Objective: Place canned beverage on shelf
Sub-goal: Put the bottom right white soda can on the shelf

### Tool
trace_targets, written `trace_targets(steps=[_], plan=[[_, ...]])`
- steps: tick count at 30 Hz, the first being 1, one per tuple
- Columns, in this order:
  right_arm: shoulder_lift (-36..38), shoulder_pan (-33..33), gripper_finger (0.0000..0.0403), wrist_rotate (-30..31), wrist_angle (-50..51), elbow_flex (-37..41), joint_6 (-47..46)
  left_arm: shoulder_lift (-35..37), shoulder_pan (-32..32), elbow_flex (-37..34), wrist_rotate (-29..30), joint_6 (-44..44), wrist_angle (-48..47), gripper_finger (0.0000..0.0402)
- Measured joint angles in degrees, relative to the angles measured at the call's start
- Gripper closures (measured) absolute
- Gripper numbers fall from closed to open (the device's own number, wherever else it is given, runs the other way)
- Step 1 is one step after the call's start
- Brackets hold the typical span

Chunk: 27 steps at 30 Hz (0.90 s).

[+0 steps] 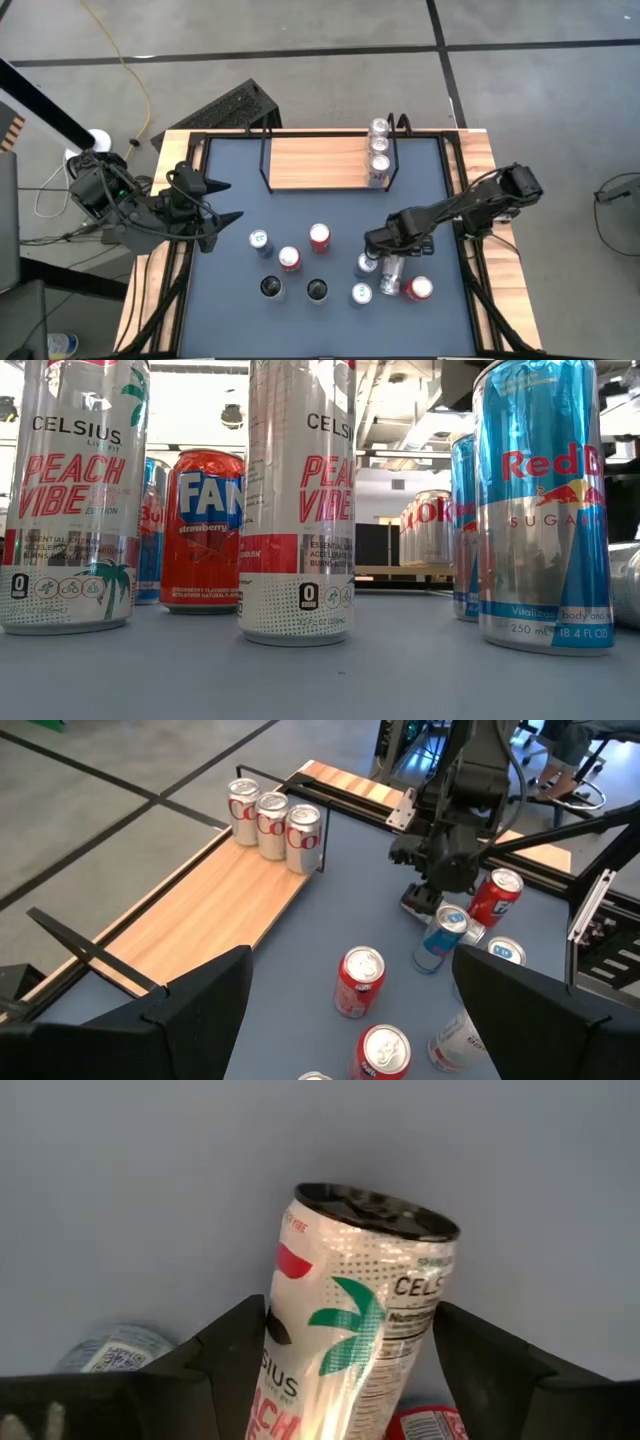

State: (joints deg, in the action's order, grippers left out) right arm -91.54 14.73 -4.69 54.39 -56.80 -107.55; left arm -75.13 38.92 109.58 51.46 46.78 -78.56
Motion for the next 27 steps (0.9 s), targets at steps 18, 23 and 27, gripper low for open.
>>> trace_targets(steps=[18, 23, 27], plan=[[-1.87, -3.06, 0.0223, -3.82, -4.74, 5.32, 4.05, 0.00, 0.01, 0.00, -0.07, 0.37, -0.02, 0.0069], [-0.92, -3.16, 0.0224, -2.61, -5.03, 5.56, 5.25, 0.00, 0.00, 0.00, -0.07, 0.31, -0.02, 0.0069], [2.33, -1.03, 0.0224, 3.38, -4.07, 5.78, 2.01, 0.00, 0.01, 0.00, -0.04, 0.28, -0.02, 0.0069]])
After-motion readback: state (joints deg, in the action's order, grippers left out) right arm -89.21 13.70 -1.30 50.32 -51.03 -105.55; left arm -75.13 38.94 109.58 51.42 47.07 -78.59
